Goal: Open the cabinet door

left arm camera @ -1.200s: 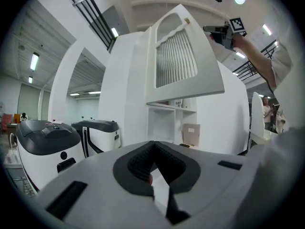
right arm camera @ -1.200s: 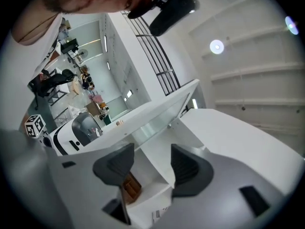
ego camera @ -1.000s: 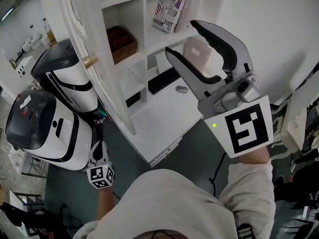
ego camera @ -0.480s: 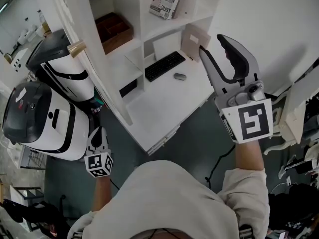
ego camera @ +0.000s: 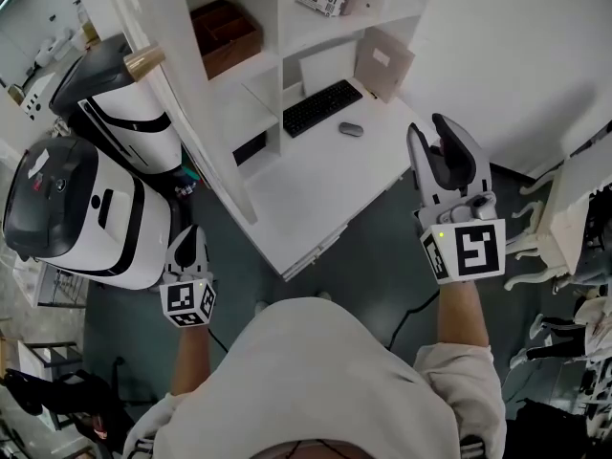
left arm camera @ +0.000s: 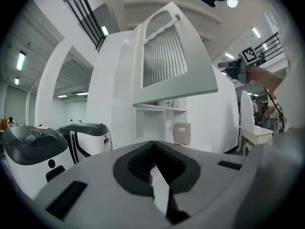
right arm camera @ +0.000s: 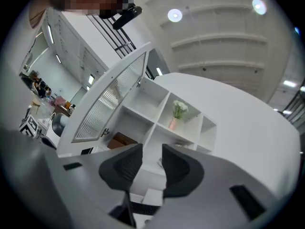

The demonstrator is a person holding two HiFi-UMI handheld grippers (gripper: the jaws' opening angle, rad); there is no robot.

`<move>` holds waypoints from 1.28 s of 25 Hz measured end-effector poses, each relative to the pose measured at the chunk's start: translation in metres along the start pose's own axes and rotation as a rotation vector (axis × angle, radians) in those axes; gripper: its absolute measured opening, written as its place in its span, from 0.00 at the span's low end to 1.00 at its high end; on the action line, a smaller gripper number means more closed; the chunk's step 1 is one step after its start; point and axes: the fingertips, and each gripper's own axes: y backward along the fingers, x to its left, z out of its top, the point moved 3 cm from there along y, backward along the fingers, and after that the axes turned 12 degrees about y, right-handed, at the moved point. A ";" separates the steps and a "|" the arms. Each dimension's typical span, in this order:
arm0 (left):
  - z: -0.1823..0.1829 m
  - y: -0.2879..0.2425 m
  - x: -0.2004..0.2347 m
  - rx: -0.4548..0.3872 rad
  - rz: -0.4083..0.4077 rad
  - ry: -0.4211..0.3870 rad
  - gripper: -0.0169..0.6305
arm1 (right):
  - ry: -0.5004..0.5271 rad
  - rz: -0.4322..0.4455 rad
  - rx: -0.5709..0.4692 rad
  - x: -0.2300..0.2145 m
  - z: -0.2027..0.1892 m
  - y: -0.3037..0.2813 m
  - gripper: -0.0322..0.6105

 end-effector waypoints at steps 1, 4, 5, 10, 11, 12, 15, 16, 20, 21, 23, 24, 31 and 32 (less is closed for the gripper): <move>0.001 0.000 0.000 -0.002 -0.005 -0.003 0.02 | -0.013 -0.003 0.010 0.003 -0.006 0.003 0.25; 0.002 -0.001 0.000 -0.007 -0.018 -0.009 0.02 | -0.047 -0.015 0.040 0.013 -0.021 0.011 0.23; 0.002 -0.001 0.001 -0.008 -0.021 -0.010 0.02 | -0.056 -0.017 0.051 0.016 -0.026 0.014 0.23; 0.002 0.000 0.002 -0.011 -0.035 -0.012 0.02 | -0.104 -0.025 0.096 0.033 -0.045 0.027 0.21; 0.003 0.001 0.002 -0.011 -0.037 -0.013 0.02 | -0.114 -0.029 0.104 0.036 -0.048 0.030 0.19; 0.003 0.001 0.003 -0.011 -0.040 -0.015 0.02 | -0.124 -0.034 0.111 0.039 -0.052 0.033 0.19; 0.004 0.002 0.002 -0.010 -0.048 -0.020 0.02 | -0.148 -0.047 0.129 0.045 -0.060 0.041 0.17; 0.004 0.003 0.002 -0.010 -0.051 -0.023 0.02 | -0.153 -0.051 0.135 0.047 -0.062 0.043 0.17; 0.008 0.005 -0.001 -0.014 -0.069 -0.038 0.02 | -0.182 -0.063 0.168 0.057 -0.074 0.055 0.14; 0.009 0.005 -0.002 -0.017 -0.074 -0.042 0.02 | -0.191 -0.066 0.179 0.060 -0.079 0.058 0.13; 0.012 0.005 -0.004 -0.024 -0.082 -0.051 0.02 | -0.209 -0.067 0.202 0.067 -0.088 0.063 0.09; 0.014 0.006 -0.005 -0.029 -0.085 -0.057 0.02 | -0.219 -0.066 0.213 0.070 -0.093 0.066 0.09; 0.031 0.004 -0.012 -0.071 -0.112 -0.108 0.02 | -0.268 -0.049 0.250 0.100 -0.115 0.080 0.05; 0.032 0.004 -0.013 -0.076 -0.115 -0.109 0.02 | -0.271 -0.050 0.251 0.101 -0.116 0.081 0.05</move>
